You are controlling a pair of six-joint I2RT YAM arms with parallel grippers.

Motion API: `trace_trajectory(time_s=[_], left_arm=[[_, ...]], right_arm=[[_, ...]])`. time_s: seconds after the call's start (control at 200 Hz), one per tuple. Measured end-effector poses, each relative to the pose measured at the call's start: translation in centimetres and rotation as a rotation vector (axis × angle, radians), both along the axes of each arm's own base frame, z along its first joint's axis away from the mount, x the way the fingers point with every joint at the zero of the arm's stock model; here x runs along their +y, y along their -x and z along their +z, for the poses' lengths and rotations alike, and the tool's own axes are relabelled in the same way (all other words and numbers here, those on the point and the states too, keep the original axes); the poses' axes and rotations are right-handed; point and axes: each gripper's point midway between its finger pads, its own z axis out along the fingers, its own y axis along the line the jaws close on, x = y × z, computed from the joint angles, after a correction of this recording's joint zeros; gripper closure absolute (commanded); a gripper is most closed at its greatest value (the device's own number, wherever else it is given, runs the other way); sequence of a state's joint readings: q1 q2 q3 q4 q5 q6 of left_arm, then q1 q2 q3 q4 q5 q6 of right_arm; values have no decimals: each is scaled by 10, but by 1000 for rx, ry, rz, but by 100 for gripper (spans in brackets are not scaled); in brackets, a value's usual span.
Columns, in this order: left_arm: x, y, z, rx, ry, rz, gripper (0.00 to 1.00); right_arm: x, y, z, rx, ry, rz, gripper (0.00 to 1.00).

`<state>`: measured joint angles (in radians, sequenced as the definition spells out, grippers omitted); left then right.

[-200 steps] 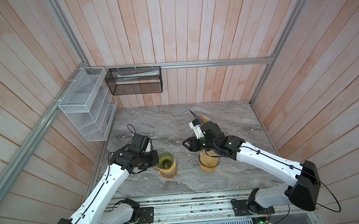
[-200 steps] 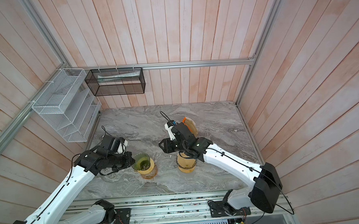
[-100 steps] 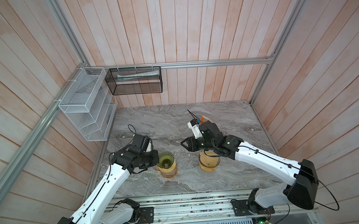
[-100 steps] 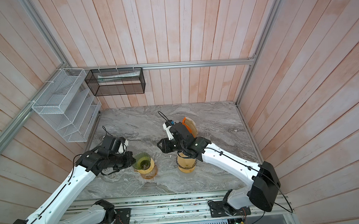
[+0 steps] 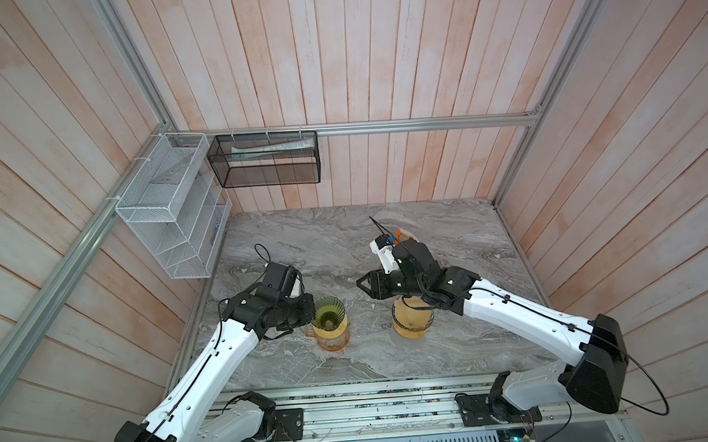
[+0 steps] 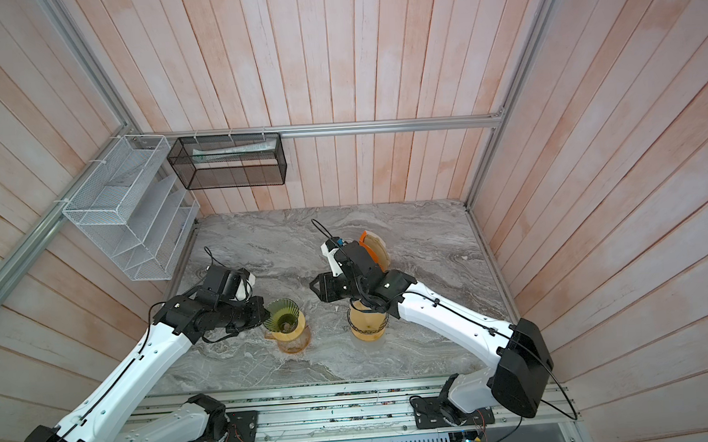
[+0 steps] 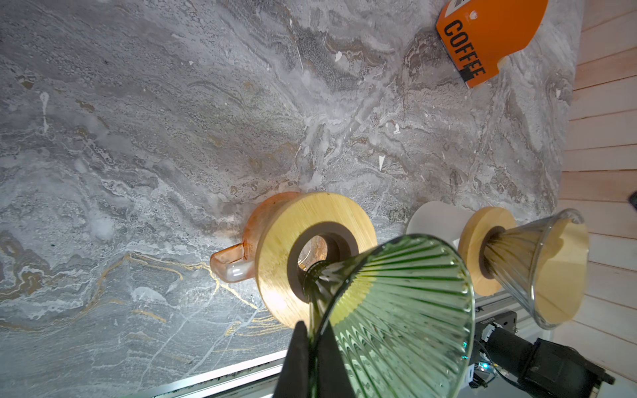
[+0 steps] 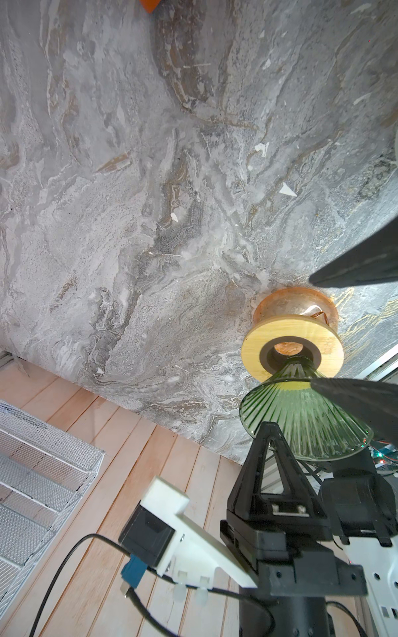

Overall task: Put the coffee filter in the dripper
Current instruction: 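Lower the green dripper into the bamboo stand's hole with left gripper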

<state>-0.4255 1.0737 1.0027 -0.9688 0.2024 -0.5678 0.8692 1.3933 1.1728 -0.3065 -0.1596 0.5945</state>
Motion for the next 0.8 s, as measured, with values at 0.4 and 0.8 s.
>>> trace_trajectory(time_s=[0.4,0.8], left_arm=[[1,-6,6,-22,-13,5,100],[-2,-10,-3,-24,-8,2,100]], right_arm=[[2,-1,-6,10,11,0,56],[5,2,-4,11,5,16,56]])
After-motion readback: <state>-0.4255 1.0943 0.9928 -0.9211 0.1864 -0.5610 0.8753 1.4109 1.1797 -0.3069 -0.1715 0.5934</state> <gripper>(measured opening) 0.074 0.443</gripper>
